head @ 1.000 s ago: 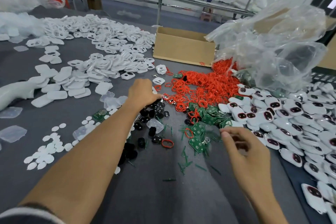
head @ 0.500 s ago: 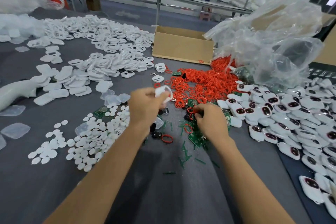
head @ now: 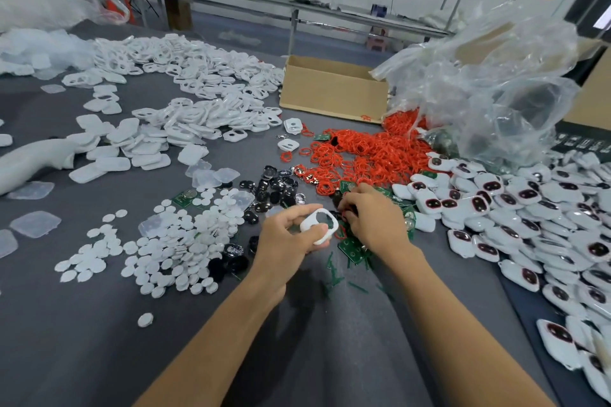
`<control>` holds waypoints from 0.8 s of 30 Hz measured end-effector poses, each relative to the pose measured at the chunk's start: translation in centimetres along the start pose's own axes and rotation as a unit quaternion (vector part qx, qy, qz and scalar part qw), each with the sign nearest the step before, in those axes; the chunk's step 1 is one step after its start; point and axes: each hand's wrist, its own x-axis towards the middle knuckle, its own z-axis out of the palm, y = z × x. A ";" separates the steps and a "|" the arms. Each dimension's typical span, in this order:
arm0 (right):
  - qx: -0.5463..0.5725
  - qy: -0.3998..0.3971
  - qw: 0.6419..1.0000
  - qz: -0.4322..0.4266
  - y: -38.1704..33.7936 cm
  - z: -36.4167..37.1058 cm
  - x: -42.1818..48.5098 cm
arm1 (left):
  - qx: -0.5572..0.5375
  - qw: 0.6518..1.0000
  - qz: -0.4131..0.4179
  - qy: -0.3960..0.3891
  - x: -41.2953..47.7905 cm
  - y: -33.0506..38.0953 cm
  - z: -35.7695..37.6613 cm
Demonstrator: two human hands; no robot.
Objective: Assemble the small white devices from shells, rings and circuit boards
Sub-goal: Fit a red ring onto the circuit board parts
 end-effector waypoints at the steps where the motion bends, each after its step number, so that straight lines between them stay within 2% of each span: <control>1: -0.002 0.005 1.000 -0.007 0.1 0.0 0.0 | 0.000 1.000 0.000 -0.004 0.0 -0.1 0.0; 3: 0.018 0.033 0.999 -0.015 0.5 -0.2 0.1 | 0.017 1.000 0.007 0.008 0.1 -0.3 -0.2; 5: 0.089 0.088 0.992 0.004 0.7 -0.5 -0.1 | 0.039 0.999 0.018 0.023 0.1 -0.5 -0.3; 8: 0.239 0.165 0.956 0.043 0.1 -0.8 -1.2 | 0.089 0.994 0.056 0.003 -0.2 -0.6 -0.2; 11: 0.337 0.199 0.918 0.056 -1.2 -0.6 -2.9 | 0.126 0.988 0.089 -0.008 -0.3 -0.8 0.0; 16: 0.377 0.197 0.904 0.034 -2.4 -1.3 -4.0 | 0.163 0.974 0.151 0.038 -0.5 -0.8 0.5; 24: 0.380 0.176 0.908 0.014 -2.1 -1.8 -4.8 | 0.210 0.946 0.227 0.101 -0.9 -0.6 1.1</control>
